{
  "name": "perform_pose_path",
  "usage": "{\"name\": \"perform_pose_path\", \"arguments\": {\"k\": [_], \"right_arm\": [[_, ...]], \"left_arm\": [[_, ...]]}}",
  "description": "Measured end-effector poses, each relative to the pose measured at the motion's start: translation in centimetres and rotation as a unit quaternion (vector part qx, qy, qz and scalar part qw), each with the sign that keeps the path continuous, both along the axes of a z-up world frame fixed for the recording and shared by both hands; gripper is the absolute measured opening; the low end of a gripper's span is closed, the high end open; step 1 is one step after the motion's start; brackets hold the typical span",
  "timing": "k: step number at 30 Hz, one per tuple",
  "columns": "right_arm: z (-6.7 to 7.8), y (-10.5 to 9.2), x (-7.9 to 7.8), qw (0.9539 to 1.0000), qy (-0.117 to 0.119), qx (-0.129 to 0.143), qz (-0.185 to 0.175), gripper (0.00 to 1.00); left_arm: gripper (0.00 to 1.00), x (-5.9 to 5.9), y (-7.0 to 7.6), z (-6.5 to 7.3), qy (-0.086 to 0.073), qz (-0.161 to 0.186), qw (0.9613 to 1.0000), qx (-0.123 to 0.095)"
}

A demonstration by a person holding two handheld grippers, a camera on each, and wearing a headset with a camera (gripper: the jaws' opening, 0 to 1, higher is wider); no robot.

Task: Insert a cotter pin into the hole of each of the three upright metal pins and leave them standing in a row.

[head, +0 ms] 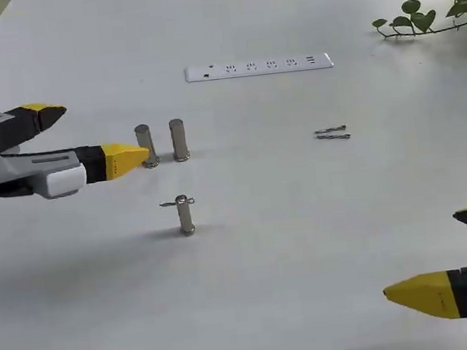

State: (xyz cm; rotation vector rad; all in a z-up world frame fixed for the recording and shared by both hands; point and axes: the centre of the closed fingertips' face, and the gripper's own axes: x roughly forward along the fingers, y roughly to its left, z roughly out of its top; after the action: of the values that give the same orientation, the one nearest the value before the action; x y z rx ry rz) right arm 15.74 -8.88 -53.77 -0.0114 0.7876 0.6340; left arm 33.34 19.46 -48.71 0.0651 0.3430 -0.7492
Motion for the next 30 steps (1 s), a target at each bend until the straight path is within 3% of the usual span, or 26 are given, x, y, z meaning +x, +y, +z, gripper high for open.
{"name": "perform_pose_path", "arguments": {"k": [11, 18, 24, 30], "right_arm": [[0.6, -0.3, -0.4, 0.9996, -0.007, 0.009, -0.024, 0.96], [0.8, -0.5, -0.5, 0.9994, -0.007, 0.002, -0.034, 0.95], [0.7, -0.7, -0.4, 0.9994, -0.005, -0.004, -0.034, 0.95], [0.3, -1.0, -0.5, 0.9991, 0.001, -0.005, -0.043, 0.95]], "left_arm": [[0.67, 2.8, -0.7, -2.8, 0.029, -0.015, 0.9995, 0.003], [0.58, 4.3, -1.1, -3.9, 0.036, -0.011, 0.9992, -0.011], [0.48, 5.2, -1.2, -5.3, 0.043, -0.005, 0.9991, -0.001], [0.39, 5.9, -1.3, -5.6, 0.039, 0.001, 0.9992, -0.002]]}}
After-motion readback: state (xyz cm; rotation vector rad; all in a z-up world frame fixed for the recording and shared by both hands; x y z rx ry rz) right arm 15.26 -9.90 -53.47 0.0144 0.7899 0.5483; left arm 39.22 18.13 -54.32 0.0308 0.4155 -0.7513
